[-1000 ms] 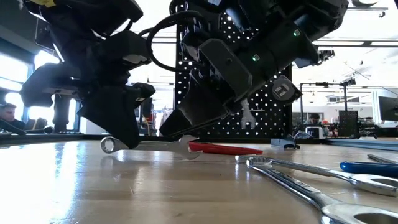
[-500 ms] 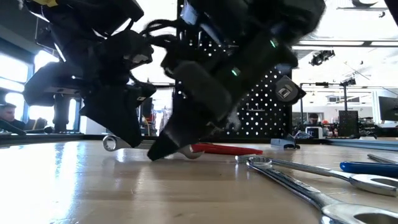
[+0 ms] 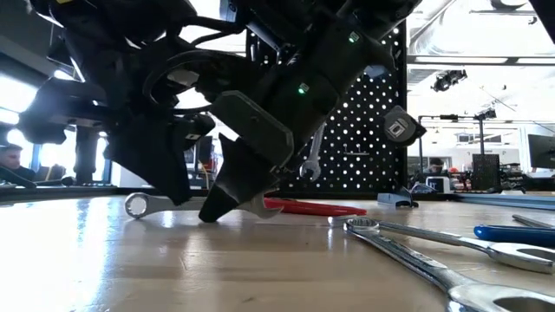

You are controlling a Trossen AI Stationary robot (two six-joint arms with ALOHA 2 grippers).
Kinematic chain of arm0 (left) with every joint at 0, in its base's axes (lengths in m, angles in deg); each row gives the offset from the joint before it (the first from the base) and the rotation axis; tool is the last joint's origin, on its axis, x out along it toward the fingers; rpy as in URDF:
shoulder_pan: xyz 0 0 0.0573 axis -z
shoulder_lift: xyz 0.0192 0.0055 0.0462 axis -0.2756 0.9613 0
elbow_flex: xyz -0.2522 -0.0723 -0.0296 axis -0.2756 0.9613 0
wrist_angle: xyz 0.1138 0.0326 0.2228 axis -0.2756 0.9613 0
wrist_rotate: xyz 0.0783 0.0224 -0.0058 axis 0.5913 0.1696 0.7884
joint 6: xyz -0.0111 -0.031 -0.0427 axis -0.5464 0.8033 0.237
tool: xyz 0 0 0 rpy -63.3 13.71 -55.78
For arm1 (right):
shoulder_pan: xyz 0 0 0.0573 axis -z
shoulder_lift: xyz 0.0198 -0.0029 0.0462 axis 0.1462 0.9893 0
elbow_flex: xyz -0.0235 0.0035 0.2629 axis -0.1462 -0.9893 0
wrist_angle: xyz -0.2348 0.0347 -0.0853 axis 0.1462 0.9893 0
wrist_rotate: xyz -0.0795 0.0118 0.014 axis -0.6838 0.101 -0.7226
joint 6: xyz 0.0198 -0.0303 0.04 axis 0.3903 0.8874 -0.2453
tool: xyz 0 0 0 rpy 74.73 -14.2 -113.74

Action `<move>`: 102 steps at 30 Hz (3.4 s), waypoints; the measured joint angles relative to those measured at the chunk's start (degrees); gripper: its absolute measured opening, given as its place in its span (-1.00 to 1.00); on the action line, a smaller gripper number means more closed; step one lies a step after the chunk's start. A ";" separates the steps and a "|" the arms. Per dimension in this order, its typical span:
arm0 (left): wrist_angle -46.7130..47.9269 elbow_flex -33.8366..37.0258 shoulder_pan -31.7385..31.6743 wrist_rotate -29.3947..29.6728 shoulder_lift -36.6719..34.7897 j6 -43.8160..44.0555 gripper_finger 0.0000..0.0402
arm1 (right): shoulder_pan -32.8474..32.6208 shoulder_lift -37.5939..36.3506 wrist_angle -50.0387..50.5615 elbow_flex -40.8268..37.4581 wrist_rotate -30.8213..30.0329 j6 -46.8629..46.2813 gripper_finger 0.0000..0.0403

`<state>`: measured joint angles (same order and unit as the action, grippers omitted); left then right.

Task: Hang tools onto peg board
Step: Hang the wrench on the peg board

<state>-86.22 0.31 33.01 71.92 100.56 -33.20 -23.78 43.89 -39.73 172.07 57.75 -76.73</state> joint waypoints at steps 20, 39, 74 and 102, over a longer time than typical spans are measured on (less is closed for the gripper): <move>12.97 0.24 -0.40 7.09 -23.89 1.99 -0.32 | -4.88 -3.62 4.58 -0.06 -7.85 -0.30 -0.98; -18.66 21.35 -0.13 12.19 -46.83 0.42 -0.29 | -7.01 -20.46 15.40 0.08 -19.94 -2.74 -0.98; -89.96 12.84 0.98 7.53 -6.36 -10.49 -0.29 | -7.83 -29.74 -8.10 0.22 -27.50 15.89 -0.98; -88.64 11.24 0.98 3.11 -6.38 -10.38 -0.96 | -9.11 -29.72 -12.90 0.20 -27.05 19.27 -0.98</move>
<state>-174.86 11.55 34.00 75.03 94.18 -43.58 -32.90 14.17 -52.63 172.26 30.70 -57.46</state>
